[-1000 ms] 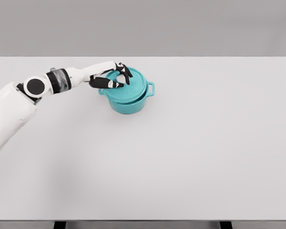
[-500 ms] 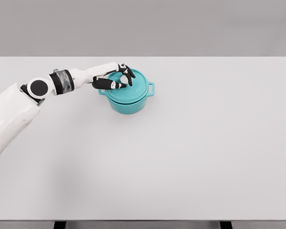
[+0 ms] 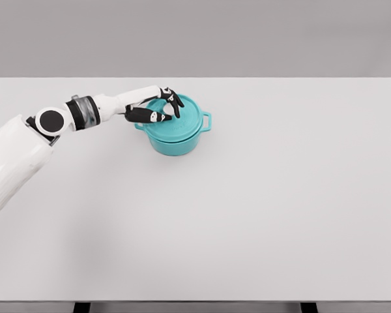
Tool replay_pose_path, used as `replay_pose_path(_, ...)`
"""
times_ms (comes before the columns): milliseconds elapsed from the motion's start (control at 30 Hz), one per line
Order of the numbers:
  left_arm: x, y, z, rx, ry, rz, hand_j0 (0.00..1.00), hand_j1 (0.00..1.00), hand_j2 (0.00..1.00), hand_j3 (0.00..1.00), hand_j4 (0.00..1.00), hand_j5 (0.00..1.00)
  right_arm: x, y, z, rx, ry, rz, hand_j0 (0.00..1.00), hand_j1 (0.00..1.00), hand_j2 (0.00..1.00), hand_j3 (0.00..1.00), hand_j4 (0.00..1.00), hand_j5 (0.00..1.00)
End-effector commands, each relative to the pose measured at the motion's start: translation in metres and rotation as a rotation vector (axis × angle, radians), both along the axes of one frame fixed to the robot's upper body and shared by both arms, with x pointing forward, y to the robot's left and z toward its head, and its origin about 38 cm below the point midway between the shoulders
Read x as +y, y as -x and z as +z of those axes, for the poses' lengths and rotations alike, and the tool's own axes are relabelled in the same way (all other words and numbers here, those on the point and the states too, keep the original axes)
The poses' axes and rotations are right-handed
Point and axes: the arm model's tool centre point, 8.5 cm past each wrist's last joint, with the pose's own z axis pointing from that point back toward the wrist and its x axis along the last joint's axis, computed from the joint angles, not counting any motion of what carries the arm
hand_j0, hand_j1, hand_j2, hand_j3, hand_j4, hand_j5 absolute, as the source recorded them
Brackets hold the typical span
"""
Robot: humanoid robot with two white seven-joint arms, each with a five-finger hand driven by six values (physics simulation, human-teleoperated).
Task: Cover the pot with left arm
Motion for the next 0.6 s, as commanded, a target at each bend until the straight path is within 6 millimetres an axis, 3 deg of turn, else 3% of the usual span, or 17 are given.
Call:
replay_pose_path(0, -0.0031, 0.0014, 0.002, -0.006, 0.003, -0.015, 0.41, 0.41, 0.41, 0.41, 0.41, 0.41, 0.0, 0.0, 0.0, 0.0, -0.001, 0.001, 1.0, 1.0, 1.0, 1.0, 1.0, 1.0)
replay_pose_path(367, -0.0007, 0.0002, 0.0024, -0.006, -0.002, -0.009, 0.44, 0.44, 0.44, 0.44, 0.44, 0.44, 0.0, 0.0, 0.0, 0.0, -0.001, 0.001, 1.0, 1.0, 1.0, 1.0, 1.0, 1.0)
replay_pose_path(567, -0.0008, -0.0001, 0.003, -0.008, -0.004, -0.009, 0.56, 0.56, 0.56, 0.56, 0.56, 0.56, 0.0, 0.0, 0.0, 0.0, -0.001, 0.001, 1.0, 1.0, 1.0, 1.0, 1.0, 1.0)
